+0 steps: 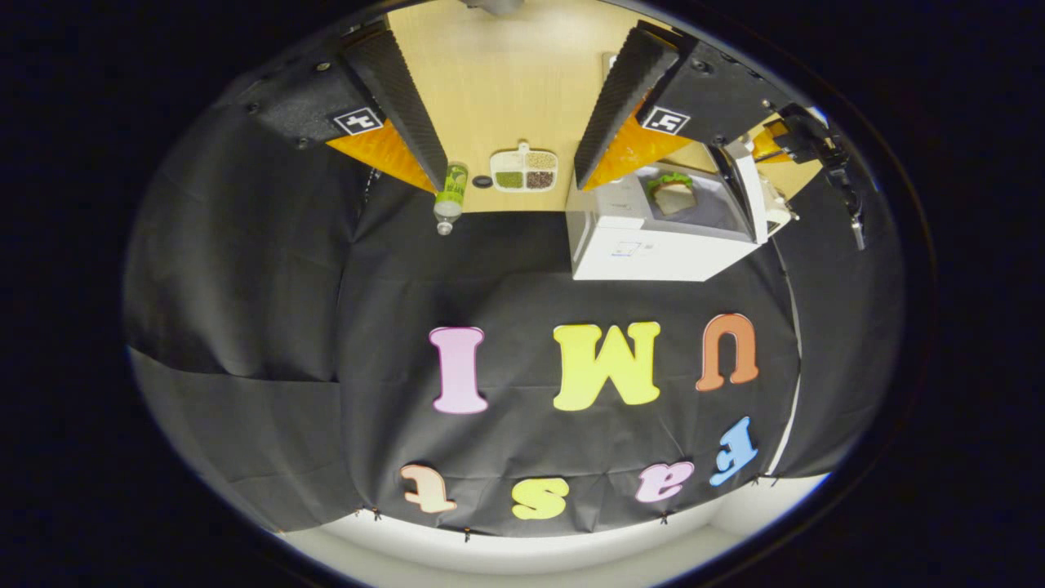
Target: Open the microwave oven with the left hand, put the food in, and close the microwave oven.
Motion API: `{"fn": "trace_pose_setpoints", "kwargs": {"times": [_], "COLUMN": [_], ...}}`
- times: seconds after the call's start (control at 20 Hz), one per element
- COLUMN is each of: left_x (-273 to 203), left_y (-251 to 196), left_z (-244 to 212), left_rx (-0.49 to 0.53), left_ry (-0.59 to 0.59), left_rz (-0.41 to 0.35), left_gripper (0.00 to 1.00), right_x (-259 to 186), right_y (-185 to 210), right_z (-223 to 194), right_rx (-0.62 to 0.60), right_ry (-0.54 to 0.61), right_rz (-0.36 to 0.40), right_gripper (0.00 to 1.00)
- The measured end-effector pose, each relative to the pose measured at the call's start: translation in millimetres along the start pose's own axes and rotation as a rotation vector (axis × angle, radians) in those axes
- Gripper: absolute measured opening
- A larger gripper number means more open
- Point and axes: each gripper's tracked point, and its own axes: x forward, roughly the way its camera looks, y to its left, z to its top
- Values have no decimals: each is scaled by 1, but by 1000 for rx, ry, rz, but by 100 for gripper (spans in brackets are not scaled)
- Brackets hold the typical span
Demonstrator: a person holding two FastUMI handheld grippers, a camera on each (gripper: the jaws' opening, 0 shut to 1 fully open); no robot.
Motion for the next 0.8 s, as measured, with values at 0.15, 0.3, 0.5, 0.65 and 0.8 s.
{"fn": "trace_pose_setpoints", "kwargs": {"times": [0.15,0.3,0.5,0.65,0.8], "left_x": [16,33,56,72,90], "left_y": [-13,-24,-34,-38,-44], "left_z": [6,11,17,22,24], "left_rx": [9,10,20,27,27], "left_ry": [1,4,5,3,6], "left_rz": [-13,-21,-25,-22,-23], "left_gripper": [0,0,0,0,0], "right_x": [4,7,18,28,37], "right_y": [-7,-14,-25,-35,-39], "right_z": [2,-2,-6,-11,-9], "right_rx": [14,14,12,13,15], "right_ry": [-4,7,18,34,33], "right_rz": [-1,2,3,1,-2], "right_gripper": [100,100,100,100,100]}}
